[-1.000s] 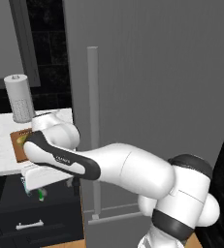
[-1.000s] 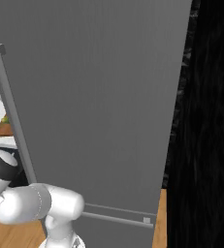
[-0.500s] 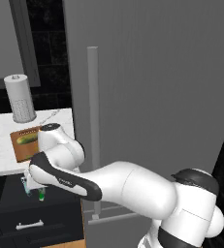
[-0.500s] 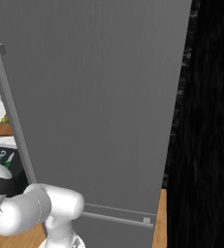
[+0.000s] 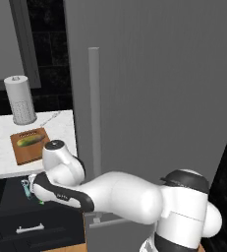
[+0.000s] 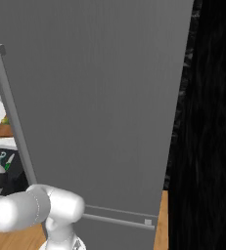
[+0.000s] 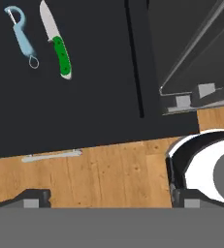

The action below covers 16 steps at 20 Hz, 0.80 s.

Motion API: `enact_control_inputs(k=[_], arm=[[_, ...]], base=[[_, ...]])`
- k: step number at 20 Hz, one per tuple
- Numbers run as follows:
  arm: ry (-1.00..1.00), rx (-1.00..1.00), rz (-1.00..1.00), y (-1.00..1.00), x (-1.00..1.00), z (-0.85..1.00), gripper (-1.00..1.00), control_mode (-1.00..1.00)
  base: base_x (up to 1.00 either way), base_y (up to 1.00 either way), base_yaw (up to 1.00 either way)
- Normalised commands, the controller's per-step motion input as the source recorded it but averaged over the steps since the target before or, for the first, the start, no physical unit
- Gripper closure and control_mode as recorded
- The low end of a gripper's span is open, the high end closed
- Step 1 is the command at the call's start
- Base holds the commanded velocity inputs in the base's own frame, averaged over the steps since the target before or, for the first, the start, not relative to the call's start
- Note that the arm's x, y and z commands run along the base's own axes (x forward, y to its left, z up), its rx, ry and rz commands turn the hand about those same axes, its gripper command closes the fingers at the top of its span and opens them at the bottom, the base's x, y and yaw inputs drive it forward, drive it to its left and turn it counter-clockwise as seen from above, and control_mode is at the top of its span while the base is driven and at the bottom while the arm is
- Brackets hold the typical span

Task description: Place the appropriate cutting tool for cutting the cucumber skin on the cutting board.

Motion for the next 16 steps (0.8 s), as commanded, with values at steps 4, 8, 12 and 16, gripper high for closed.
enact_control_inputs(k=[4,8,12,16], arm=[[-0.14,-0.06,-0.16,0.24,0.21,-0.33,-1.00,-1.00],[-0.12,-0.07,-0.04,0.18,0.14,-0.18,-1.00,-1.00],[-0.01,0.00,0.00,0.08,0.26,-0.10,-1.00,-1.00],[0.00,0.00,0.00,0.03,0.28,-0.19,-1.00,-1.00]], base=[[0.00,0.00,0.00],[0.00,0.00,0.00],[0.00,0.00,0.00],[0.00,0.00,0.00]])
